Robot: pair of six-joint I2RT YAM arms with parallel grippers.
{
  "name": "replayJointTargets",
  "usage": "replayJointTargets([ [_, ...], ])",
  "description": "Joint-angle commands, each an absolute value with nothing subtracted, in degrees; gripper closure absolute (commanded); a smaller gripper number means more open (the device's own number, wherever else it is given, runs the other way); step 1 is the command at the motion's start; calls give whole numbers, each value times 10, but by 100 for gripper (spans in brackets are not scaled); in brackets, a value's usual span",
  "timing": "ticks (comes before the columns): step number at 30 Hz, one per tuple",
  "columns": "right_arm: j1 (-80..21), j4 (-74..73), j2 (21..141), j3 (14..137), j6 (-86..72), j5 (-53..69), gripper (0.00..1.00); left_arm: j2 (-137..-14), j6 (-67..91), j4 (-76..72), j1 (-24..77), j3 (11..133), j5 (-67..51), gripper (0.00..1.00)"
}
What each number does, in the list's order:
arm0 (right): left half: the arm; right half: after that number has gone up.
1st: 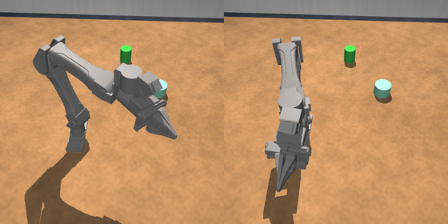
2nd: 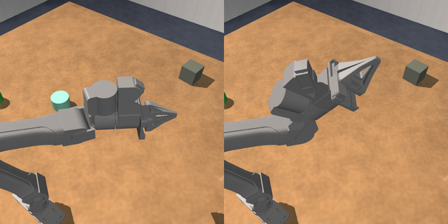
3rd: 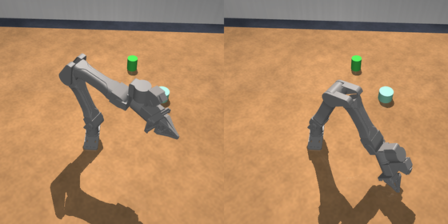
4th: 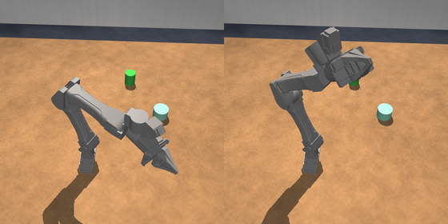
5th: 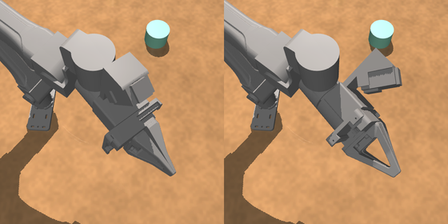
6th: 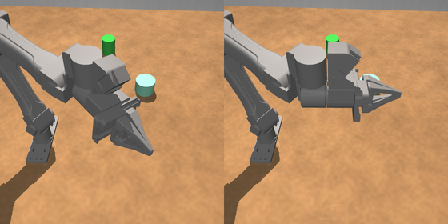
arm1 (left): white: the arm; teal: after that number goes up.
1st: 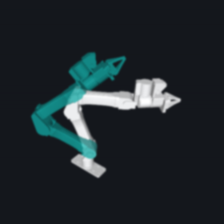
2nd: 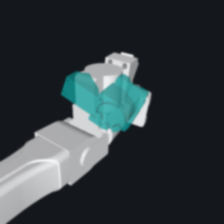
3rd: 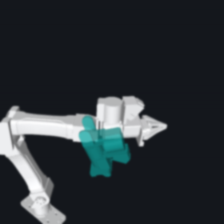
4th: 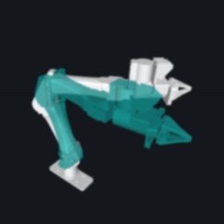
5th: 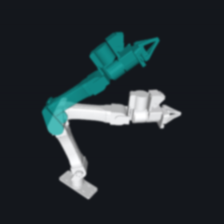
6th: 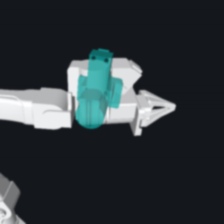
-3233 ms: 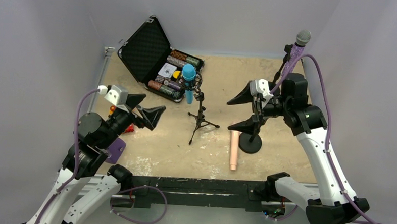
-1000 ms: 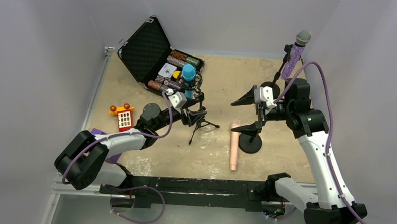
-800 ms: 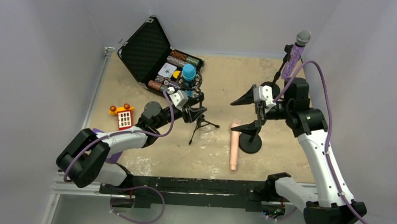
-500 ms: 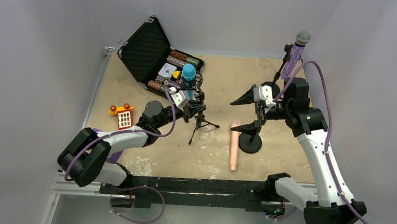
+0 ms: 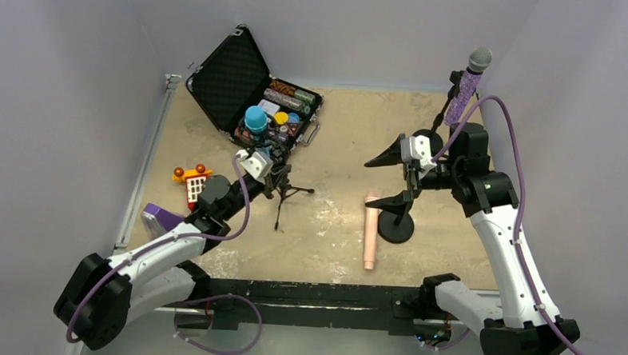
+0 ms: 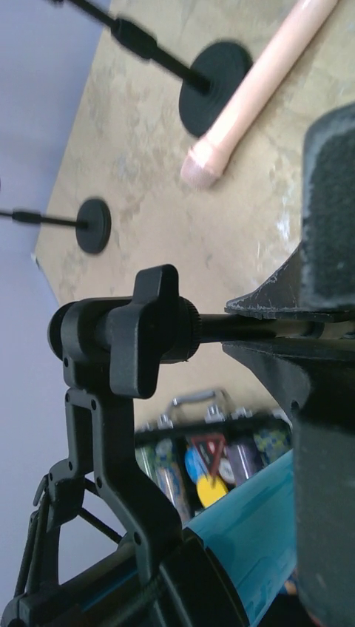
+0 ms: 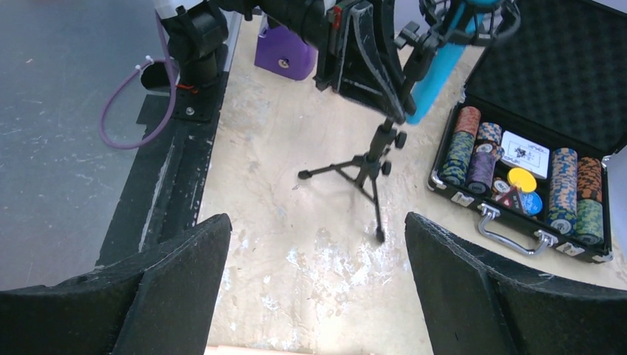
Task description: Attach the microphones to the stand
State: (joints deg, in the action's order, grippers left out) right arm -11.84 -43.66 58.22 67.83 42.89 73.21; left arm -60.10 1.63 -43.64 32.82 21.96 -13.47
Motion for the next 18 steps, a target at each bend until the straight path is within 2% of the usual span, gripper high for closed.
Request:
replayJointTargets([
  [1,-116,-425,579,681,432,755,9,-543,-68,-389,308,223,19,100],
  [7,-116,-425,573,677,432,758,9,-535,-73,-370,255,227,114,100],
  [16,-116,-418,560,665,430,761,9,-555,-39,-368,221,223,156,100],
  [18,-116,-417,558,663,429,761,9,-550,-23,-356,221,221,159,89],
])
